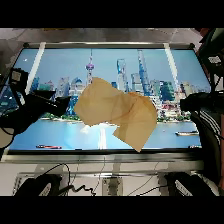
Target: Fold the clothes and pants, and hang the long-sleeved shirts on hangers.
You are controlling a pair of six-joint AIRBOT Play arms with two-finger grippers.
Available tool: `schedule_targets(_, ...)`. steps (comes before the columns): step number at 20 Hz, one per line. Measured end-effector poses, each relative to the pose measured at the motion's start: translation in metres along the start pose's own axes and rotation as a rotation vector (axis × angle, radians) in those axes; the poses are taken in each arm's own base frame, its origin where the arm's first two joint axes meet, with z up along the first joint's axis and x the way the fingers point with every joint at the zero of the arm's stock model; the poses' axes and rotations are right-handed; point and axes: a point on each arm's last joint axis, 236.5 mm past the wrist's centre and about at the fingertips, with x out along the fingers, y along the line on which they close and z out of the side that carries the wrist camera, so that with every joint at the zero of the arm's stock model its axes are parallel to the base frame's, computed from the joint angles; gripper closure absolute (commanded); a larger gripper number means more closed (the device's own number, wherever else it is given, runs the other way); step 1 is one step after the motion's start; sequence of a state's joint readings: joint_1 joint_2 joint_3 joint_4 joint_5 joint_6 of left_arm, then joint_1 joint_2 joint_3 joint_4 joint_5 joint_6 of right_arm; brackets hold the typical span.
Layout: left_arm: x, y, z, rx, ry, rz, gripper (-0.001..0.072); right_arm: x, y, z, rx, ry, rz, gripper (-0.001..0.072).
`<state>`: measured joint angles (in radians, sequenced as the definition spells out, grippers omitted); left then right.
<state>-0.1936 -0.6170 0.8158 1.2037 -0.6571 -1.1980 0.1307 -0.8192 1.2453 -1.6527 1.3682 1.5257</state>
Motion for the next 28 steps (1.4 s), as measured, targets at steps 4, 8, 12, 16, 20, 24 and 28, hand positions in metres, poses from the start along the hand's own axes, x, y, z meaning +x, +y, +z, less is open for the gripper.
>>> schedule_targets(4, 0.0, 0.0, 0.0, 0.0, 0.0, 0.0, 0.0016, 0.0, 0.0, 0.0, 0.0, -0.001, 0.0, 0.07)
schedule_targets(8, 0.0, 0.0, 0.0, 0.0, 0.0, 0.0, 0.0016, 0.0, 0.0, 0.001, 0.001, -0.003, 0.002, 0.0699)
schedule_targets(12, 0.0, 0.0, 0.0, 0.0, 0.0, 0.0, 0.0016, 0.001, -0.003, 0.013, -0.002, -0.054, -0.012, 0.0701)
schedule_targets(16, 0.0, 0.0, 0.0, 0.0, 0.0, 0.0, 0.0016, 0.025, -0.046, -0.002, -0.008, 0.017, -0.146, 0.0703)
schedule_targets(20, 0.0, 0.0, 0.0, 0.0, 0.0, 0.0, 0.0016, 0.085, -0.082, -0.084, 0.131, 0.269, -0.131, 0.0704)
schedule_targets(24, 0.0, 0.0, 0.0, -0.001, 0.001, -0.001, 0.0016, 0.142, -0.036, -0.152, 0.396, 0.402, 0.223, 0.0441)
schedule_targets(28, 0.002, -0.001, -0.003, -0.004, 0.013, -0.005, 0.0016, 0.181, 0.001, -0.164, 0.624, 0.4, 0.421, 0.024)
